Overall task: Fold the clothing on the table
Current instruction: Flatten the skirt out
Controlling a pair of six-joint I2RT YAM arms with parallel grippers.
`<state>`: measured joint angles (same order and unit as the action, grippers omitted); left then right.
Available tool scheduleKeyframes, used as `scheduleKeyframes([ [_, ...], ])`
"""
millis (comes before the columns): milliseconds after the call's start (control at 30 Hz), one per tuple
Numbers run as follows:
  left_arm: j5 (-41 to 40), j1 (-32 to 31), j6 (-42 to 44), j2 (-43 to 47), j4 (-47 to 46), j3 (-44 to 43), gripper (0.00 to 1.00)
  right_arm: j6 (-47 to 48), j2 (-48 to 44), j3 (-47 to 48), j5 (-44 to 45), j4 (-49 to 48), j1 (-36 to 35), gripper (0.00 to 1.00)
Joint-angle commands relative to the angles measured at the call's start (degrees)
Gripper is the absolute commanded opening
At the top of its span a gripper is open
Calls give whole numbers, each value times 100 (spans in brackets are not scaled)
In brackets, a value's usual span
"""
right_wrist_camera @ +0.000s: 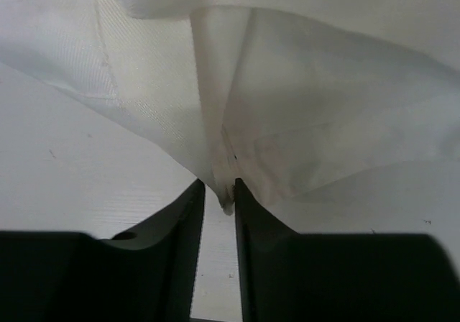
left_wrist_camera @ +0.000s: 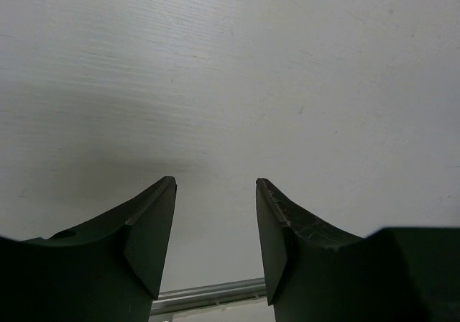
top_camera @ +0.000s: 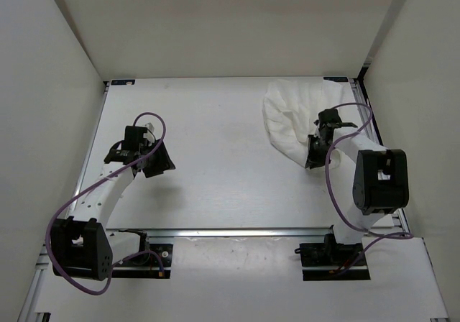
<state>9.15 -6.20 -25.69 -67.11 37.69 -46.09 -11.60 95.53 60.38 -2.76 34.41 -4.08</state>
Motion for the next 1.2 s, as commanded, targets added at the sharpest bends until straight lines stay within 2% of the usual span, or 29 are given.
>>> scheduleKeyframes([
  [0,105,48,29,58,-60,-15,60,-53,194,-88,-57,-137,-110,24],
  [33,131,74,29,49,-69,12,60,-27,212,-88,-57,-137,-137,22],
  [67,131,92,38,66,-69,55,59,-10,238,-105,-66,-119,-146,13],
  [100,157,101,55,84,-52,38,59,-9,212,-88,-92,-84,-190,10],
  [133,149,118,12,93,-78,56,59,-18,203,25,-136,-93,-225,0],
  [267,227,145,38,137,-78,100,59,61,-243,877,-1260,337,-330,0],
  [367,228,154,-14,146,-122,143,59,70,-560,2072,-2218,373,-436,0],
  [433,237,163,-23,119,-157,82,59,43,-631,2993,-2954,128,-489,0],
  [533,272,171,20,137,-166,91,59,0,-658,3839,-3728,-214,-699,0],
  [567,281,206,-32,137,-157,108,59,-122,-719,3893,-3853,-346,-804,0],
  [633,298,207,-41,172,-131,161,59,-490,-973,3597,-4310,-1309,-928,0],
  [667,272,189,-32,181,-165,153,59,-789,-1262,3195,-4242,-1984,-928,0],
  [733,246,215,-6,208,-122,187,60,-1097,-1720,2666,-3735,-2603,-736,0],
  [800,237,189,29,233,-104,196,59,-1257,-2098,2540,-3136,-2589,-140,0],
  [833,237,198,21,208,-113,223,59,-1266,-2143,2592,-2655,-2223,193,0],
  [900,246,145,12,163,-139,196,58,-1258,-2135,2777,-2554,-1896,729,0],
  [1000,263,110,3,111,-140,126,59,-1205,-2205,2751,-2054,-1736,760,0],
  [1167,272,75,64,5,-148,30,59,-951,-2065,2979,-1403,-1753,145,0],
])
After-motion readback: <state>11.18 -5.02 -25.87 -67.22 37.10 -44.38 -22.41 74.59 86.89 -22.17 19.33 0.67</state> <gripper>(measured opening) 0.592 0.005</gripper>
